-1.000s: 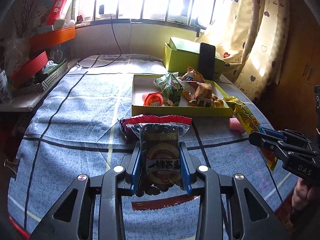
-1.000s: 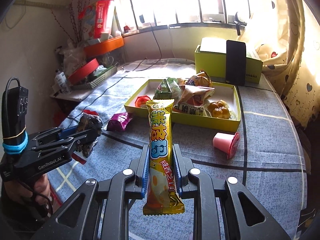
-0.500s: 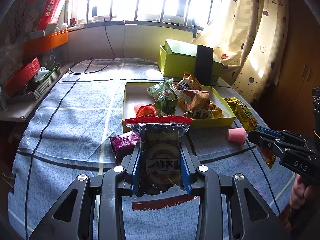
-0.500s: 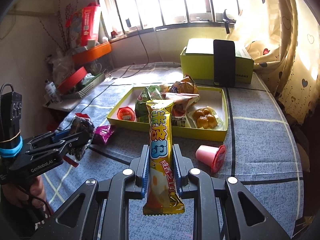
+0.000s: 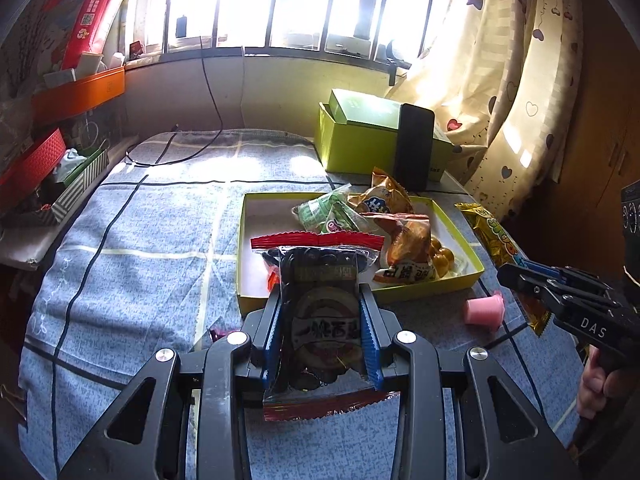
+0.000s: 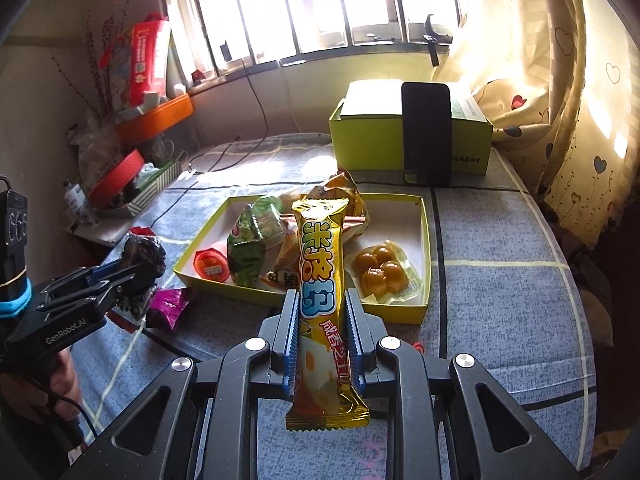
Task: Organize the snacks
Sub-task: 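Carry the cookie packet and candy bar over the tray with both tools, then lower both items into the tray and open both tools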
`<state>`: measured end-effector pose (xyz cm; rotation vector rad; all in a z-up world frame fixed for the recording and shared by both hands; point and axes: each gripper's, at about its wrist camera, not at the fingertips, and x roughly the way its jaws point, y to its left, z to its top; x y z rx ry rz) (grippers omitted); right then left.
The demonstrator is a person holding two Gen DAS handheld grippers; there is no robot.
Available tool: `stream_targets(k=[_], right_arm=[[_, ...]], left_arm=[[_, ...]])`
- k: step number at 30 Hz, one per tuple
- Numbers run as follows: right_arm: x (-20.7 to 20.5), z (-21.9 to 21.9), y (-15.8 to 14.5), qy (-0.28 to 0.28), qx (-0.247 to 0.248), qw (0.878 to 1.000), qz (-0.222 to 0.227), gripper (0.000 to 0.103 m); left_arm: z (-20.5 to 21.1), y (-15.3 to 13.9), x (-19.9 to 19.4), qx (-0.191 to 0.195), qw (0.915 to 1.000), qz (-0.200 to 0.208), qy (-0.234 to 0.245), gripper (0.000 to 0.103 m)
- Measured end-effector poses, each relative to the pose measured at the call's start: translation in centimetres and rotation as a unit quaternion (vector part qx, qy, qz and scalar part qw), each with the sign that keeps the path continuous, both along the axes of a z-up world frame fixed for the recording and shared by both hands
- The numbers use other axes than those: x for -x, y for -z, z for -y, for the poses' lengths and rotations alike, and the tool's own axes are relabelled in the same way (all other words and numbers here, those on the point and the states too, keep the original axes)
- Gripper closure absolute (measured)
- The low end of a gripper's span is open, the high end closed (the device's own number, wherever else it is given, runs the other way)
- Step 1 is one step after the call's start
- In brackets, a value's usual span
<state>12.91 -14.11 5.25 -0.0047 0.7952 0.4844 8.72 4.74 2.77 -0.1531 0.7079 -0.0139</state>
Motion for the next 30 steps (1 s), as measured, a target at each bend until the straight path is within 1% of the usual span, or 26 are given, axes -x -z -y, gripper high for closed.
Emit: stream_targets(k=[12, 20, 22, 25, 30], right_arm=[[-3.8, -0.3, 0.9, 0.013, 0.007, 1.000, -0.007, 0.083], [-6.3, 0.1, 1.7, 0.029, 0.011, 0.999, -0.016, 0.083], [-7.0, 0.3, 2.1, 0.034, 0.013, 0.999, -0.021, 0.083], [-8.1, 0.4, 2.7, 0.040, 0.015, 0.999, -0.031, 0.083], [-9.3, 0.4, 3.6, 0.043, 0.021, 0.998, -0.039, 0.083]], left_arm=[[-1.9, 0.1, -4.0, -0.002, 0.9999, -0.010, -0.006, 0.067], [-3.4, 1.0, -6.7, -0.003, 0.9996, -0.023, -0.014, 0.067], [-3.5, 1.2, -7.6, -0.002, 0.9996, -0.026, -0.011, 0.067], [-3.5, 1.5, -8.8, -0.010, 0.9995, -0.030, -0.006, 0.067], [-3.7, 2.4, -10.8, -0.010, 0.9989, -0.046, -0.002, 0.067]])
